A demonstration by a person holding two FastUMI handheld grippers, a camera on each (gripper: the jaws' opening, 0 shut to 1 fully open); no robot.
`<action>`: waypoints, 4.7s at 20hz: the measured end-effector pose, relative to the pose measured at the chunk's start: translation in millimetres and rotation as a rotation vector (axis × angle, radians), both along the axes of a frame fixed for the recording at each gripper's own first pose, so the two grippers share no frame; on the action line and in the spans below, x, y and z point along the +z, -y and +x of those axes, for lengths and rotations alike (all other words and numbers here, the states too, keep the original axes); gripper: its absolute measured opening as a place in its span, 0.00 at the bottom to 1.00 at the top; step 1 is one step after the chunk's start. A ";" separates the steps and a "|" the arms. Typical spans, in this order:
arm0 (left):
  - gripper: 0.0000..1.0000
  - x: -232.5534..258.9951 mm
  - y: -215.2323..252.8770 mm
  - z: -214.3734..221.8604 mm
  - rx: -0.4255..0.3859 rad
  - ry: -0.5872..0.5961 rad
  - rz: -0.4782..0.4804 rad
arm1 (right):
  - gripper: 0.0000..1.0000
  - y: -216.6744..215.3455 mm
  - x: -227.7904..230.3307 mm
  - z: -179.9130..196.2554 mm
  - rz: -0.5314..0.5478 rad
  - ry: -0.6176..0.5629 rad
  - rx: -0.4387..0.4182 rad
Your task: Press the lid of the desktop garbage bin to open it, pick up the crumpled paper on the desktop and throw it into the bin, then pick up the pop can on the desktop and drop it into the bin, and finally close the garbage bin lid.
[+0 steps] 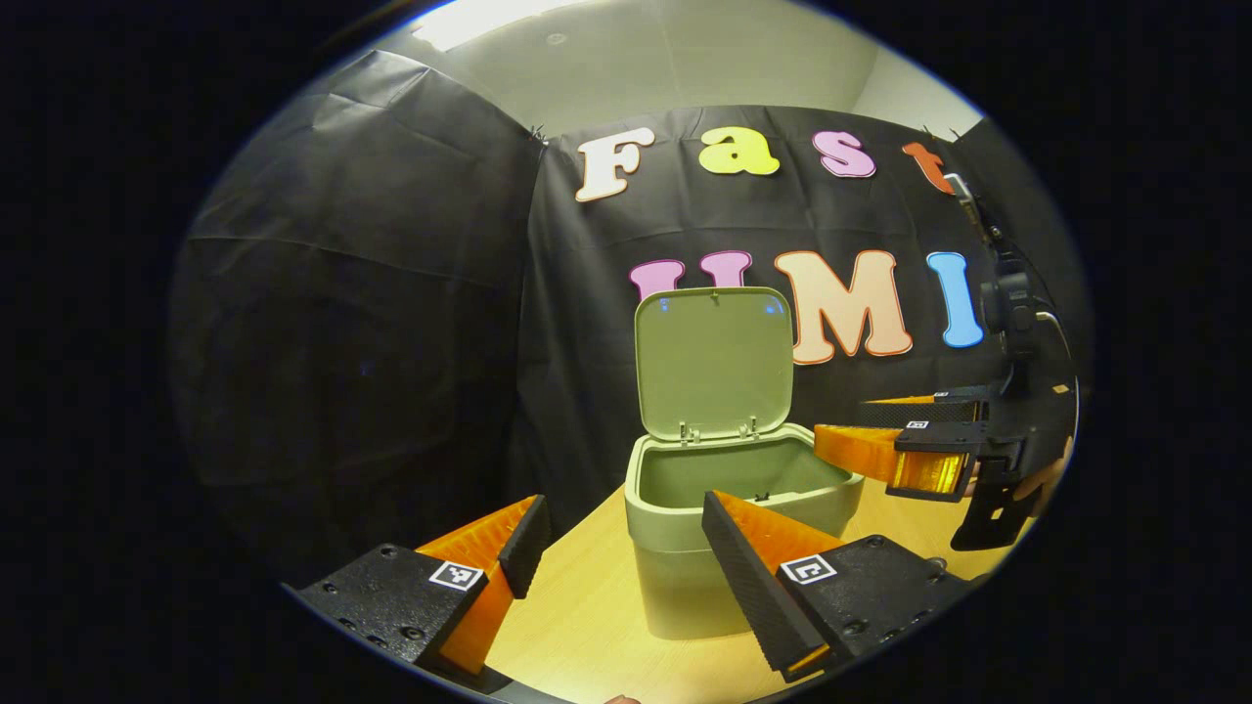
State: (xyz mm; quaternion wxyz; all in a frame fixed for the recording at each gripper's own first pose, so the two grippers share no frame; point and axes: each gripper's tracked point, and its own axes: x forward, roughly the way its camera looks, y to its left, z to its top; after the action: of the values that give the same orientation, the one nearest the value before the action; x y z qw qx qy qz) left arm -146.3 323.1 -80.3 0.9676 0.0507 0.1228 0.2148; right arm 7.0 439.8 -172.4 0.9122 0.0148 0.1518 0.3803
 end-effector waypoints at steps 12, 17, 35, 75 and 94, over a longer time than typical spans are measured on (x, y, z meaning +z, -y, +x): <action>0.98 15.1 82.0 56.1 -0.160 0.071 -0.030 | 0.99 116.6 30.4 15.5 -0.027 0.066 -0.185; 0.94 9.4 130.4 75.4 -0.239 0.070 -0.059 | 0.97 185.2 41.4 17.7 -0.067 0.090 -0.268; 0.99 -57.3 266.4 101.0 -0.411 -0.047 -0.157 | 0.97 368.6 51.7 15.9 -0.115 0.076 -0.509; 0.78 -211.3 308.4 81.8 -0.488 -0.397 -0.195 | 0.97 462.6 27.8 -35.3 -0.242 -0.003 -0.641; 0.77 -9.0 224.9 174.0 -0.396 -0.023 -0.097 | 0.97 431.7 12.0 -43.5 -0.160 -0.046 -0.616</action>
State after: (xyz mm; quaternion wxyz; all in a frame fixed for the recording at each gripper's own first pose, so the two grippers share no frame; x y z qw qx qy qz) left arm 27.6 98.2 -89.4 0.9907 0.0298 0.1317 0.0136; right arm -36.5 8.1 -160.4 0.9791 -0.0033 0.1900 0.0726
